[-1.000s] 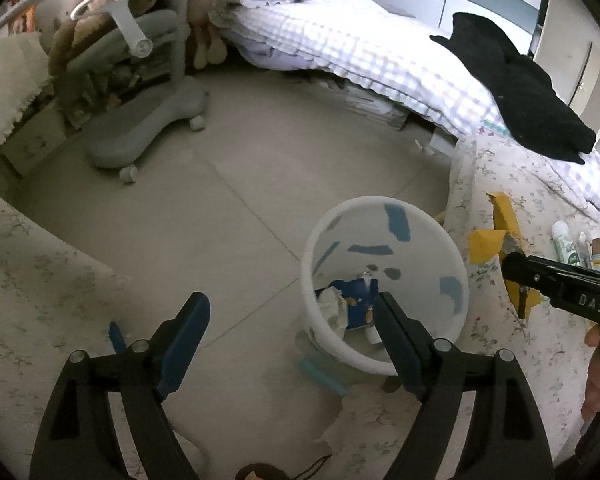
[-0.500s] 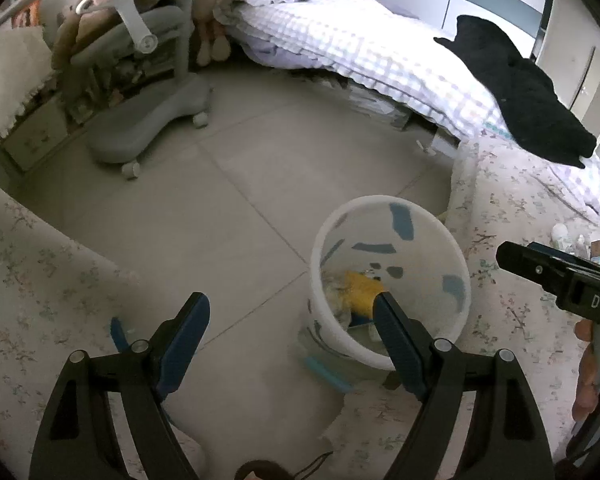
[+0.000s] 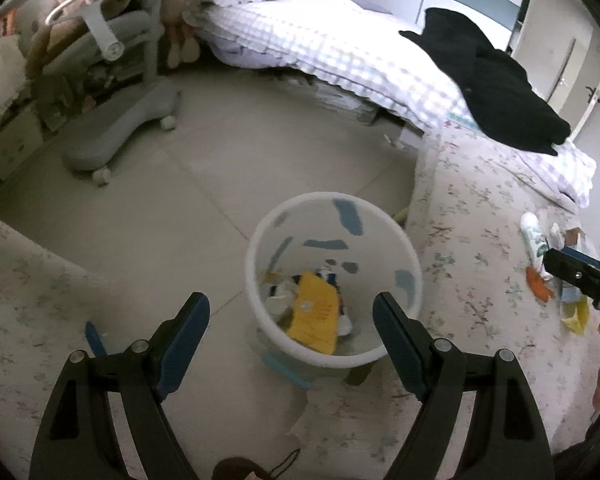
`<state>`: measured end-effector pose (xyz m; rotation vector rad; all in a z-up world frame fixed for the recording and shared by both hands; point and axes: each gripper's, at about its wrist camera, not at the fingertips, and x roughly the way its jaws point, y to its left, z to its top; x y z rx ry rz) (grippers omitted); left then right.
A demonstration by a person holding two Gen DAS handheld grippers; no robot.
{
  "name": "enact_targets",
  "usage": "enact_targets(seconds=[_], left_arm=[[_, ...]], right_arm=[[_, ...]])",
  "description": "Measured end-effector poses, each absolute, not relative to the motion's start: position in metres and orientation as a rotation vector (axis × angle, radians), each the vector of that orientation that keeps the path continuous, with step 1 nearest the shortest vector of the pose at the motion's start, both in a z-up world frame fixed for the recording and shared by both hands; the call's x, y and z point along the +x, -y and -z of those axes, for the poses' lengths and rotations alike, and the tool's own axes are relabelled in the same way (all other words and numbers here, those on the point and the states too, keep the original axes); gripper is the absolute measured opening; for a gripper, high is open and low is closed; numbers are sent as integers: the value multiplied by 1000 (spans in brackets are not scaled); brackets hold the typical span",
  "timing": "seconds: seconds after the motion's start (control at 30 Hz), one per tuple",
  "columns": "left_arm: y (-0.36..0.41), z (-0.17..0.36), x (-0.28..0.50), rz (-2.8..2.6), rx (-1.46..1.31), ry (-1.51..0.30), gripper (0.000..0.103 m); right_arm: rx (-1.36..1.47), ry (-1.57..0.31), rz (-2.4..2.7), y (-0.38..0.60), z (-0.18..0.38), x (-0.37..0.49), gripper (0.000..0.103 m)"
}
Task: Collect trash
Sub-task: 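Grasp the white-and-blue milk carton with the right tool while the left tool returns to the pile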
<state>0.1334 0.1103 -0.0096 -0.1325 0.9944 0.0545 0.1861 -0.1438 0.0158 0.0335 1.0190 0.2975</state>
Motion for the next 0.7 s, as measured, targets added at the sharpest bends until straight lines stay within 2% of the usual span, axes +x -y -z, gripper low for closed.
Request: enact_targets(seconds=[0.3, 0.7], left_arm=[[-73, 7, 139, -2, -98, -999, 86], [-18, 3, 149, 69, -52, -1007, 86]], right_arm=[[121, -1025, -137, 239, -25, 176, 80], [204, -1064, 89, 355, -10, 174, 80]])
